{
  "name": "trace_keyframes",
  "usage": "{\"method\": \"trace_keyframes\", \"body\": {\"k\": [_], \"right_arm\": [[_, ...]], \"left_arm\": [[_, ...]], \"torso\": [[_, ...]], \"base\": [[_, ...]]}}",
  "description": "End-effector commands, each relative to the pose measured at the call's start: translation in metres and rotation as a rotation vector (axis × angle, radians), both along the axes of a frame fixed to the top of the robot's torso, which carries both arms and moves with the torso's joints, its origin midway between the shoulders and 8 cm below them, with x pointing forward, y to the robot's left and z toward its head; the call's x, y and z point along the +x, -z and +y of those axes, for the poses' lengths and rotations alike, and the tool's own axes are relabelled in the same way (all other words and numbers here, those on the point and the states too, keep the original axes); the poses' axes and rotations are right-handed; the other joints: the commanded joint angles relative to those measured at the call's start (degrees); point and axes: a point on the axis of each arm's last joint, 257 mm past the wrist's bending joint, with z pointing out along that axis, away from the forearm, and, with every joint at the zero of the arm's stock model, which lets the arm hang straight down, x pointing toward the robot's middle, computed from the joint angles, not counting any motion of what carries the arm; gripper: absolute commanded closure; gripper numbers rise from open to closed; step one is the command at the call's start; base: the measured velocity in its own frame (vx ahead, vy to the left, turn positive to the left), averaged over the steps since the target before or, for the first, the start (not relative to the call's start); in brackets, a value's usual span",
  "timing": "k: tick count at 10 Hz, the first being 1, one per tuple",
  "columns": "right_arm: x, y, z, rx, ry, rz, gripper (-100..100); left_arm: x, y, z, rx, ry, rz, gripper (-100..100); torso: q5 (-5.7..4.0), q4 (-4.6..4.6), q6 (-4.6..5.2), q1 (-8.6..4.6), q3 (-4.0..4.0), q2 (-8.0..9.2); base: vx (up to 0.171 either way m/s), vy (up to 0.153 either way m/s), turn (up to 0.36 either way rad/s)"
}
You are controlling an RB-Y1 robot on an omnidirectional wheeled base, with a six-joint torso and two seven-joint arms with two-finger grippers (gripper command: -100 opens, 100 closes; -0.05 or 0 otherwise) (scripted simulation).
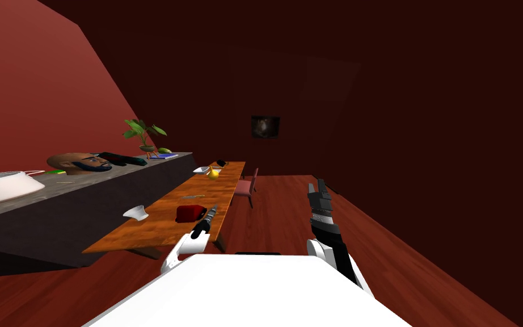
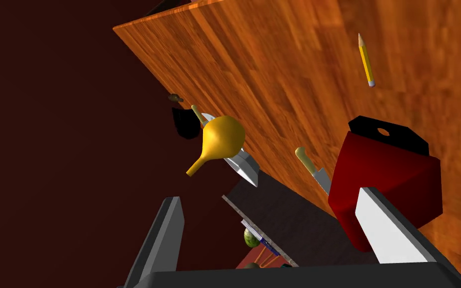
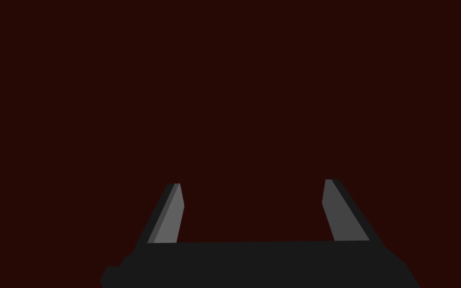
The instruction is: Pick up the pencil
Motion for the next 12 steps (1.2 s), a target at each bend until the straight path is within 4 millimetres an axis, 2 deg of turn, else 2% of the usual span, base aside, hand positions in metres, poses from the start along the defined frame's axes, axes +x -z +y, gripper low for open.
{"method": "trace_keyframes", "body": {"k": [1,2,3,4,5,6,7,12], "right_arm": [[0.000,0.000,0.000,0.000,0.000,0.000,0],[0.000,0.000,0.000,0.000,0.000,0.000,0],[0.000,0.000,0.000,0.000,0.000,0.000,0],[0.000,0.000,0.000,0.000,0.000,0.000,0],[0.000,0.000,0.000,0.000,0.000,0.000,0],[0.000,0.000,0.000,0.000,0.000,0.000,0],[0.000,0.000,0.000,0.000,0.000,0.000,0],[0.000,0.000,0.000,0.000,0.000,0.000,0]], "left_arm": [[-0.007,0.019,0.010,-0.010,-0.031,0.066,-100],[-0.012,0.027,0.011,-0.014,-0.036,0.086,-100],[-0.020,0.043,0.018,-0.025,-0.064,0.141,-100],[-0.023,0.047,0.018,-0.027,-0.066,0.152,-100],[-0.032,0.063,0.024,-0.041,-0.093,0.207,-100],[-0.035,0.067,0.024,-0.042,-0.095,0.217,-100],[-0.043,0.079,0.029,-0.056,-0.121,0.266,-100],[-0.074,0.118,0.034,-0.098,-0.176,0.401,-100]], "torso": [[0.00,0.00,0.00,0.00,0.00,0.00],[-0.01,-0.01,0.00,-0.01,-0.04,-0.08],[0.00,-0.01,0.00,0.01,-0.02,-0.03],[0.00,-0.01,0.00,0.01,-0.02,-0.05],[0.00,0.00,-0.01,0.05,-0.01,-0.01],[0.01,-0.01,0.00,0.08,-0.03,-0.06],[0.01,-0.01,0.00,0.10,-0.02,-0.04],[0.03,-0.02,0.00,0.22,-0.06,-0.11]], "base": [[0.107,-0.043,0.004],[0.084,-0.033,0.005],[0.091,-0.036,0.002],[0.083,-0.020,0.006],[0.100,-0.013,0.010],[0.093,-0.010,0.004],[0.106,-0.005,0.012],[0.103,0.008,0.010]]}}
